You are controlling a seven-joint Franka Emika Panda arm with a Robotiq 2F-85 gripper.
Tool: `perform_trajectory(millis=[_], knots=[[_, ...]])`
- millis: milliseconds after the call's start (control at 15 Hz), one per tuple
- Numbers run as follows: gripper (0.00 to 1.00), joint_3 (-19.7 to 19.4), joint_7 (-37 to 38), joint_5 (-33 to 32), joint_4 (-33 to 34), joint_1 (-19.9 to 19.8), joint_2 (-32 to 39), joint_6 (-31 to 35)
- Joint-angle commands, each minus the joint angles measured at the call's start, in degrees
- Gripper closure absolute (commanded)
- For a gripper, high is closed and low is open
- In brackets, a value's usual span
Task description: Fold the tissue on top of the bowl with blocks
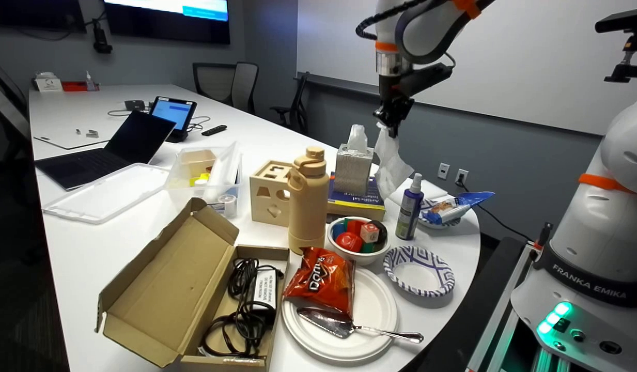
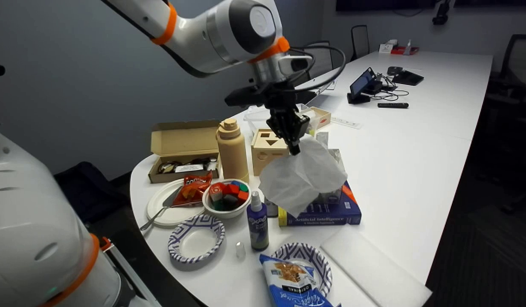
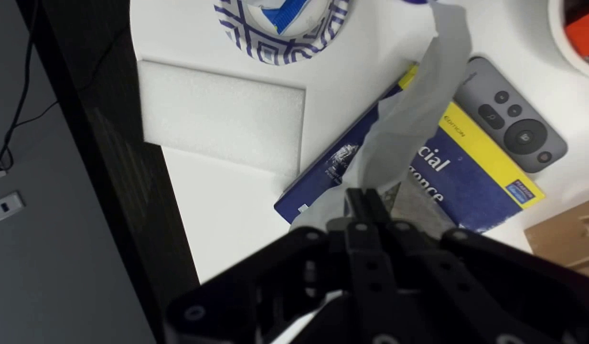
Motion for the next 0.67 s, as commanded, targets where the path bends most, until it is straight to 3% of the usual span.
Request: perform_trajectory(millis=[0, 333, 600], knots=[[1.00, 4.20, -3.19, 7.09, -3.04, 0.56, -13.07, -9.06], [1.00, 9.37, -3.69, 16.27, -1.75, 3.73, -25.06, -20.24], [1.00, 9.99, -4.83, 25.62, -2.88, 7.11, -31.10, -21.43]])
